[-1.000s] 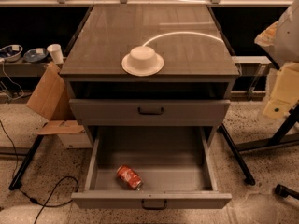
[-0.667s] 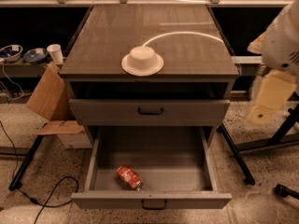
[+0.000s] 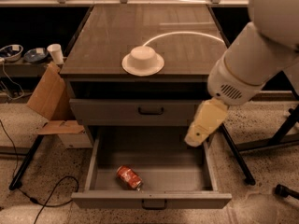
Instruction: Pick coke can from middle drawer and place on counter
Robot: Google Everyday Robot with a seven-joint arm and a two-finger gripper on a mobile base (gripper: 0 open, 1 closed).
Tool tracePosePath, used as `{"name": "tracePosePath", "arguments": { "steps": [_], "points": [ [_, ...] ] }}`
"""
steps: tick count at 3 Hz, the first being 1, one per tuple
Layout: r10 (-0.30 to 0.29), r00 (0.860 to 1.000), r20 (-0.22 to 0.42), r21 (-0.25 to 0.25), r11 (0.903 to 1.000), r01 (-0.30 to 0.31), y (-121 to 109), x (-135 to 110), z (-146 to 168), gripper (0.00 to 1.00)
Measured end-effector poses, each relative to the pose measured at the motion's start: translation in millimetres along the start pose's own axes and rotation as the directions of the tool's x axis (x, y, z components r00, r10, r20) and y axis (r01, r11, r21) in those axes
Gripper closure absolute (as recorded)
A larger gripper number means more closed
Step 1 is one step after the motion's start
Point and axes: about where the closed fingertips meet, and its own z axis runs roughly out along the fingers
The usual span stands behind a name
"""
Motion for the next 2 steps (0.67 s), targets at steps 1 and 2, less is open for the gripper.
{"name": "tracePosePath", "arguments": {
  "steps": [1, 2],
  "points": [
    [0.117, 0.992, 0.041, -0.077, 0.9905, -0.114, 23, -15, 55, 0.0],
    [0.231, 0.966, 0.118, -0.181, 0.9612, -0.208, 47, -22, 112, 0.0]
  ]
}}
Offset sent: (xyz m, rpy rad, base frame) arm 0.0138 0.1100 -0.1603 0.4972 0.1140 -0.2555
